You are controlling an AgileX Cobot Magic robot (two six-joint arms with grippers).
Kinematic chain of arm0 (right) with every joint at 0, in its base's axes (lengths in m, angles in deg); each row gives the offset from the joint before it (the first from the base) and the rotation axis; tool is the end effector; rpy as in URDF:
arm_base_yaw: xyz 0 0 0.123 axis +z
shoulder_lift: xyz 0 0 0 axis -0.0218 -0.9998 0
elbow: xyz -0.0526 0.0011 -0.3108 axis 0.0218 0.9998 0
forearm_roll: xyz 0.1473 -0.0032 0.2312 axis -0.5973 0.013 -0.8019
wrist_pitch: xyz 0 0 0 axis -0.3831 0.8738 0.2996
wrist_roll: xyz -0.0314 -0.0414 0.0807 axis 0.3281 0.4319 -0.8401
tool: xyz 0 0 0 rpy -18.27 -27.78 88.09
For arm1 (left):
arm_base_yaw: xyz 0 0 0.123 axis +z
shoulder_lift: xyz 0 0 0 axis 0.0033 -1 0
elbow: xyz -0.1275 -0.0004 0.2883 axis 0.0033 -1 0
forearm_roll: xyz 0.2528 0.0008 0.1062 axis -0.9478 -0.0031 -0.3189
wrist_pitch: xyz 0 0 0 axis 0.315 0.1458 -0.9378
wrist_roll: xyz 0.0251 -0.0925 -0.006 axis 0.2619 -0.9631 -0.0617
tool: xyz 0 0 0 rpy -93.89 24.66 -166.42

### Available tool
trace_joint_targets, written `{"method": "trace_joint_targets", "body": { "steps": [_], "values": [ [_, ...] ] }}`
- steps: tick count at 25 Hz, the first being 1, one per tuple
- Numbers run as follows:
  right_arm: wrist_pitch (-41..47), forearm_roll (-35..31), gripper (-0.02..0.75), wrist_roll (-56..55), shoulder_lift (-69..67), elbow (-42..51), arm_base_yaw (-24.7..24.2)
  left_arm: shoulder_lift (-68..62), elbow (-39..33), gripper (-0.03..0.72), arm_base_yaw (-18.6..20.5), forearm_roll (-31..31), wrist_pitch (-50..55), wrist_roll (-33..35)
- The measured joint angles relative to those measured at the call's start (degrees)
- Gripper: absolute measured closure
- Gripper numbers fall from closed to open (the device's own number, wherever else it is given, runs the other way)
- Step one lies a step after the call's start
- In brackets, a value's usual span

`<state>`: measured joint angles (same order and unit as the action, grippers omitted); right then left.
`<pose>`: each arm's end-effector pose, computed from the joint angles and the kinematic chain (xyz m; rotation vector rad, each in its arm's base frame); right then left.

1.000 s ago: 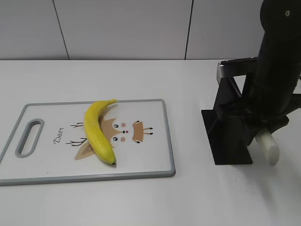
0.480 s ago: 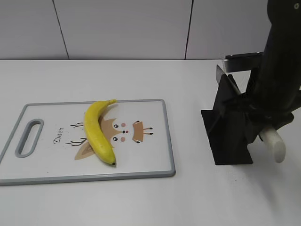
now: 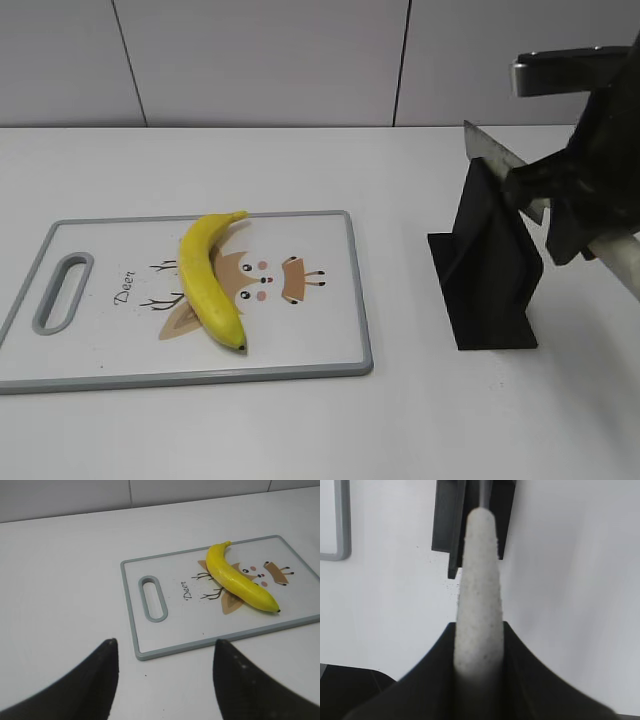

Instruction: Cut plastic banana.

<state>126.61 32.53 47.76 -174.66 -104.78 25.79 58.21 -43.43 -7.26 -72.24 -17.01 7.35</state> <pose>0.2784 0.1230 0.2835 -0.2318 2.9892 0.0166 -0.0112 -0.0123 0.2916 0.3423 1.9977 -0.1421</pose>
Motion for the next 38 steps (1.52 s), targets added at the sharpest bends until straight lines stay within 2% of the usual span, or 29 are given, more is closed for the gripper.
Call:
{"method": "trace_joint_targets", "body": {
  "steps": [14,19,27,32,38],
  "values": [
    [0.41,4.30,0.556,6.57,4.69,-8.04,0.06,0.00,0.00,0.117,0.00,0.00,0.00,0.00],
    [-1.48,5.15,0.557,17.44,4.69,-10.93,0.06,0.00,0.00,0.117,0.00,0.00,0.00,0.00],
    [-11.36,-6.12,0.557,45.86,4.68,-11.13,0.06,-2.10,0.93,0.117,0.00,0.13,-1.03,0.00],
    [-16.06,-10.80,0.557,55.75,3.11,-11.36,0.06,-8.63,3.67,0.117,0.00,1.27,-5.29,1.72],
    [-16.49,-15.53,0.557,63.27,-2.17,-11.56,0.06,-22.98,8.35,0.117,0.00,2.57,-8.84,8.83]
  ]
}}
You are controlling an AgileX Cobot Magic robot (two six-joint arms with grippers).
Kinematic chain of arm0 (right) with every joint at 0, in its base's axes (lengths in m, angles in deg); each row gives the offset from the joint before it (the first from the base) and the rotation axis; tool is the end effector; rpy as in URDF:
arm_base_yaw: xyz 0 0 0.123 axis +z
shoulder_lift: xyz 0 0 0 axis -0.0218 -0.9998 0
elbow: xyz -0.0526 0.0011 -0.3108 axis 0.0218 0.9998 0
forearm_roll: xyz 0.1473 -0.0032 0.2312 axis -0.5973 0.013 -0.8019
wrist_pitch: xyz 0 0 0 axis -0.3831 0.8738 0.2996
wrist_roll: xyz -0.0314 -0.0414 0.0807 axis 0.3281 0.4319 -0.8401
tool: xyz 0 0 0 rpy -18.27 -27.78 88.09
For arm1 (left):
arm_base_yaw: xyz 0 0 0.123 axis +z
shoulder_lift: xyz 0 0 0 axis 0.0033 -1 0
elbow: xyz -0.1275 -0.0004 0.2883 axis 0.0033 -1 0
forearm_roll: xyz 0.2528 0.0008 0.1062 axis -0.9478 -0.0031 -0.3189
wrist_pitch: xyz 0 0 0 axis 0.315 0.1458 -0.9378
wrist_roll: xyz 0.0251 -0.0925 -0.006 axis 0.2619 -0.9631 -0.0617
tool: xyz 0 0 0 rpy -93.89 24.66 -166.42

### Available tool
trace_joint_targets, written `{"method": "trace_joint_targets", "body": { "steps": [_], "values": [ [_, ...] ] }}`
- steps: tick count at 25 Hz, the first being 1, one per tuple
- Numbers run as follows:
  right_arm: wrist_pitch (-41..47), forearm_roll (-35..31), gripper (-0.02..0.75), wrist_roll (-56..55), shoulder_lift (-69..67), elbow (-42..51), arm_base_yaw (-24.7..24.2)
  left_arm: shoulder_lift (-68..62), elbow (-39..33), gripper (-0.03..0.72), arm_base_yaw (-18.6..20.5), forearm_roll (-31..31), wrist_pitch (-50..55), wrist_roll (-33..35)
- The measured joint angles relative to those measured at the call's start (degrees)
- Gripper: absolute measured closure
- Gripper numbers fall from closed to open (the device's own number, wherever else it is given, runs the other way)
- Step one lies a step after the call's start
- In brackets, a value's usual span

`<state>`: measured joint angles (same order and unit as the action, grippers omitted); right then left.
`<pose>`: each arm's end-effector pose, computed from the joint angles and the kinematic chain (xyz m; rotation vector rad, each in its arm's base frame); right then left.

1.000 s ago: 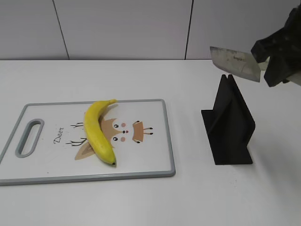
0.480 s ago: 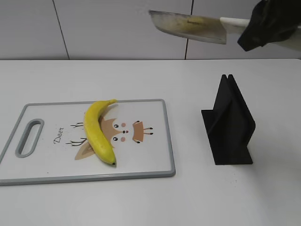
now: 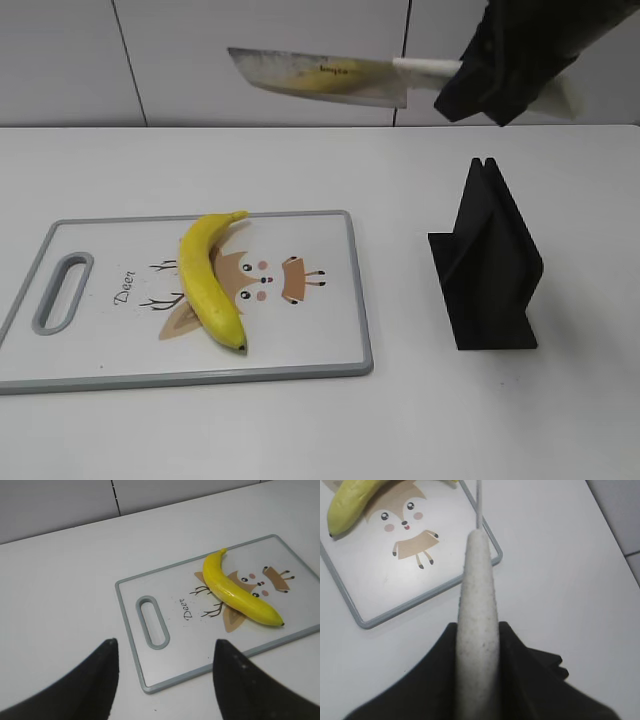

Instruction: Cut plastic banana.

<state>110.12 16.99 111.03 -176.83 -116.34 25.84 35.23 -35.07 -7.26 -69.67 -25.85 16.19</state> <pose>0.3229 0.1659 0.3439 -1.3685 2.1184 0.1238 0.0602 -0.0231 0.3419 0.4686 2.0661 -0.1085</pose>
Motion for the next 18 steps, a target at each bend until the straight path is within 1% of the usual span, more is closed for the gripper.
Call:
{"method": "trace_joint_targets", "body": {
  "steps": [4,6,10,14,18],
  "values": [
    [0.27,-4.36,0.557,7.89,-3.46,-3.00,0.00,-11.11,4.63,0.117,0.00,0.89,-3.80,6.05],
    [1.32,-5.84,0.557,10.34,-5.53,-5.50,0.00,-16.86,7.62,0.117,0.00,3.89,-3.97,11.88],
    [6.22,-7.12,0.557,14.72,-10.00,-11.50,0.00,-28.31,15.05,0.117,0.00,11.83,-2.77,25.86],
    [8.10,-8.87,0.557,18.68,-13.84,-15.60,0.00,-38.59,23.02,0.117,0.00,13.76,-0.70,37.50],
    [8.49,-14.12,0.557,24.23,-16.87,-17.63,0.00,-47.87,30.20,0.121,0.00,14.40,5.55,46.69]
  ]
}}
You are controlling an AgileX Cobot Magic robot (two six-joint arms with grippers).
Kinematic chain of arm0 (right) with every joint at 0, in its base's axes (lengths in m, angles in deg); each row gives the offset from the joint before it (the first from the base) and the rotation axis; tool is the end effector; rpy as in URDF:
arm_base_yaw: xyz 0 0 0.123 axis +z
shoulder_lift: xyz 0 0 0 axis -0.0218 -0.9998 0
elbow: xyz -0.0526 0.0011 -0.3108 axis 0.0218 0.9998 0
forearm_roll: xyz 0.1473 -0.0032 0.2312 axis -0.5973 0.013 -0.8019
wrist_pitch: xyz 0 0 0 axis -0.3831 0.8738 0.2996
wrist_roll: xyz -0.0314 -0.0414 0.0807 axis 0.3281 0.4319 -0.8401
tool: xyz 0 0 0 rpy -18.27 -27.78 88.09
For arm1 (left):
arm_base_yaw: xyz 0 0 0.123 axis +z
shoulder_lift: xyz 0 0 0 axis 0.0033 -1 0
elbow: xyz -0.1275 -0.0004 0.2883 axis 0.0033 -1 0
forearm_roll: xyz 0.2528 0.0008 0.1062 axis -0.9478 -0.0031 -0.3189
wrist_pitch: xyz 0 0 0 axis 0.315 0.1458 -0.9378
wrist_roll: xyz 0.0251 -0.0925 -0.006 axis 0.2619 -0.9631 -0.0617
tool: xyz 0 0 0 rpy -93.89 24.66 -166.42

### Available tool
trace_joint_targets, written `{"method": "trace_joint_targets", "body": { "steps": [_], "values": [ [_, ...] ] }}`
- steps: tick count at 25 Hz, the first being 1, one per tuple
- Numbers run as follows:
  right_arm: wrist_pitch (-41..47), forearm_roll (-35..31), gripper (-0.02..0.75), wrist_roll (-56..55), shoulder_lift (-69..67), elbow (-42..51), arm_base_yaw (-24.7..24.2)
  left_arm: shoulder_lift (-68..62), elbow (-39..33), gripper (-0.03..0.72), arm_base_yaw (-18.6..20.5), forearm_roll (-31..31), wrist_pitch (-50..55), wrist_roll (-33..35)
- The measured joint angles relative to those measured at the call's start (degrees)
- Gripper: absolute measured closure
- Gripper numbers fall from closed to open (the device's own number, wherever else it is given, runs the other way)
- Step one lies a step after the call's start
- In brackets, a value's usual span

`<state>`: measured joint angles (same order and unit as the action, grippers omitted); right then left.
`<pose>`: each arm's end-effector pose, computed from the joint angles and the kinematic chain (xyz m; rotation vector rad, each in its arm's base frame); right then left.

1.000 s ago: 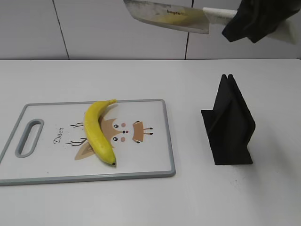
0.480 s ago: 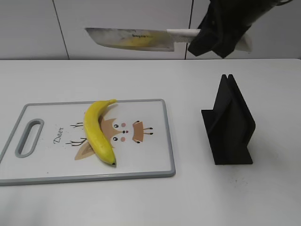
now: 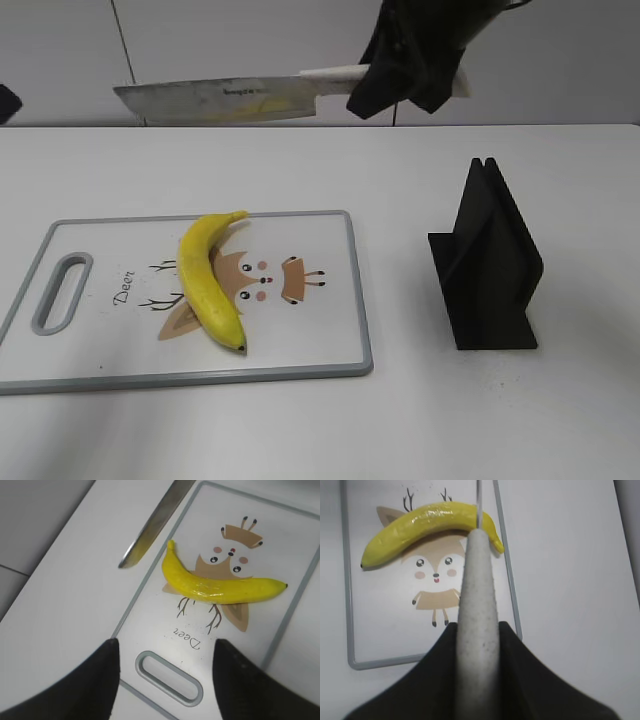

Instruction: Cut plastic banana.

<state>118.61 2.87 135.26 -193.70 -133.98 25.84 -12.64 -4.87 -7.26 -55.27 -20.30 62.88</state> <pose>0.3863 0.2175 0.3245 -1.7312 1.8532 0.3139 0.2594 -0.0681 0.3865 1.3240 2.0063 -0.1146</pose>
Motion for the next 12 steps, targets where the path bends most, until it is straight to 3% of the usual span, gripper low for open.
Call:
{"method": "trace_joint_targets", "body": {
  "steps": [3,12],
  "values": [
    [0.09,-3.40,0.557,3.80,-2.12,-0.39,0.00,-5.29,2.81,0.131,0.00,0.67,1.86,5.19],
    [2.00,-4.61,0.557,8.31,-6.94,-0.72,0.12,-13.46,3.86,0.163,0.00,6.38,2.83,17.04]
  ]
}}
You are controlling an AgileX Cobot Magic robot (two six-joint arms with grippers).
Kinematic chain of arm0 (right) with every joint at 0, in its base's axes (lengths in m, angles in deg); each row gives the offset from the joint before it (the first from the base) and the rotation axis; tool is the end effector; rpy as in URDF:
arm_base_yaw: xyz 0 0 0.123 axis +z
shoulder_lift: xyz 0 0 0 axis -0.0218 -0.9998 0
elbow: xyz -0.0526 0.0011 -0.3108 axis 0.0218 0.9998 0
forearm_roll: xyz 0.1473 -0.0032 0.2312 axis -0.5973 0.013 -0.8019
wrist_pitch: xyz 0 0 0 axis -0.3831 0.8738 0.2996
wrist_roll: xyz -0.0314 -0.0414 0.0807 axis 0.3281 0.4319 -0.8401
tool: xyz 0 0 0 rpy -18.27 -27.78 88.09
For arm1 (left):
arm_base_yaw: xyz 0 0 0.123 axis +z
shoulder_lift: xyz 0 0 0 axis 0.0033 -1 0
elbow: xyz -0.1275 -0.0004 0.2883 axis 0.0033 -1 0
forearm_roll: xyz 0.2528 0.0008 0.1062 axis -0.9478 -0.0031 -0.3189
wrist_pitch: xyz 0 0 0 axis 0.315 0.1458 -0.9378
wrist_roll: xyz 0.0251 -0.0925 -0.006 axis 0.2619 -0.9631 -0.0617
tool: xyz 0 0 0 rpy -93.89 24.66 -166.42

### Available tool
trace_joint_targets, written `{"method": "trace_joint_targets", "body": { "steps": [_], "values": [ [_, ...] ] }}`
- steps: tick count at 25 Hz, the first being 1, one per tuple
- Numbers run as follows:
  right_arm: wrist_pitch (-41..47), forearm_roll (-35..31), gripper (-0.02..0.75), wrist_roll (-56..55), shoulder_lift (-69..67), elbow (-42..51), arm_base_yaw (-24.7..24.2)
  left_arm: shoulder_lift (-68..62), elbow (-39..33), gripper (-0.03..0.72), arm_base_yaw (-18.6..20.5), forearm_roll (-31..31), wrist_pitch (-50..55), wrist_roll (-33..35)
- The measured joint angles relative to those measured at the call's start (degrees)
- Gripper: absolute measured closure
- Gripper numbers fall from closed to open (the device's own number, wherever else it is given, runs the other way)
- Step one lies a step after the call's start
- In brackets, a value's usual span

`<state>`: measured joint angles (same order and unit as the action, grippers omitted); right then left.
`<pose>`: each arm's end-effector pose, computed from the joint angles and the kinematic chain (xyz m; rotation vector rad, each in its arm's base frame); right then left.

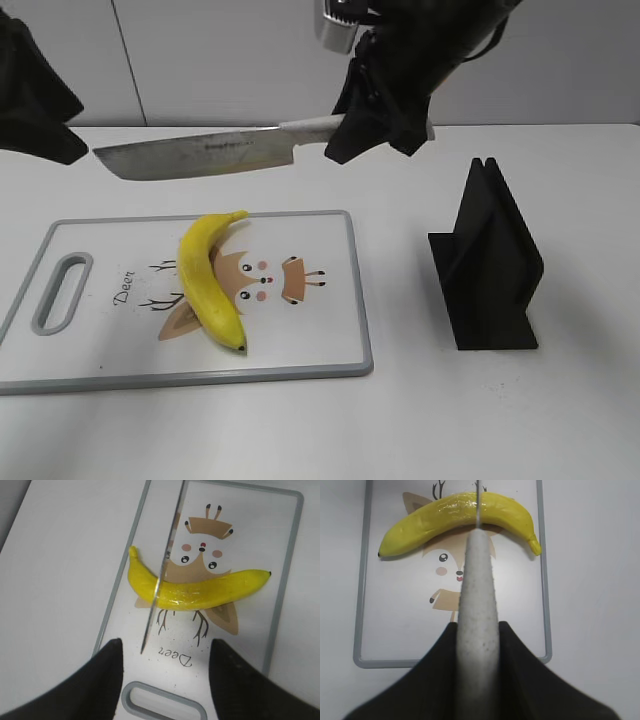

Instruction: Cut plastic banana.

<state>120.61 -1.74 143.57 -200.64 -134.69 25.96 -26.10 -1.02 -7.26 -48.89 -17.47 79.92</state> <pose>0.4014 0.2328 0.2757 -1.8697 1.8093 0.4310 0.3156 -0.0843 0.3412 1.6119 1.9123 -0.2454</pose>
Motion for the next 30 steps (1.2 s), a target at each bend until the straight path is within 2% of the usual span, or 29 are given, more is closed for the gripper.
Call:
{"method": "trace_joint_targets", "body": {
  "steps": [4,9,14,16,21,23,30],
  "values": [
    [0.30,-0.17,0.557,1.10,-1.03,-0.70,0.98,-2.07,0.00,0.164,0.00,0.97,-0.57,1.90],
    [0.46,-3.79,0.557,2.66,-2.14,-0.98,1.23,-4.79,0.12,0.165,-1.28,1.10,-0.63,2.69],
    [0.46,-5.33,0.557,2.93,-2.73,-0.98,1.23,-7.55,0.18,0.194,-1.46,1.03,-2.07,2.73],
    [0.40,-5.33,0.557,2.98,-2.92,-0.98,1.23,-7.88,0.18,0.230,-1.46,1.09,-2.66,2.73],
    [0.19,-5.53,0.557,2.98,-2.98,-1.03,1.23,-7.93,0.18,0.409,-1.46,1.09,-3.48,2.73],
    [0.14,-5.85,0.557,2.98,-3.27,-1.03,1.23,-7.93,0.18,0.448,-1.46,1.09,-3.65,2.73],
    [0.14,-9.48,0.557,4.81,-4.50,-1.09,1.23,-10.11,0.18,0.464,-1.46,1.02,-3.64,2.73]
  ]
}}
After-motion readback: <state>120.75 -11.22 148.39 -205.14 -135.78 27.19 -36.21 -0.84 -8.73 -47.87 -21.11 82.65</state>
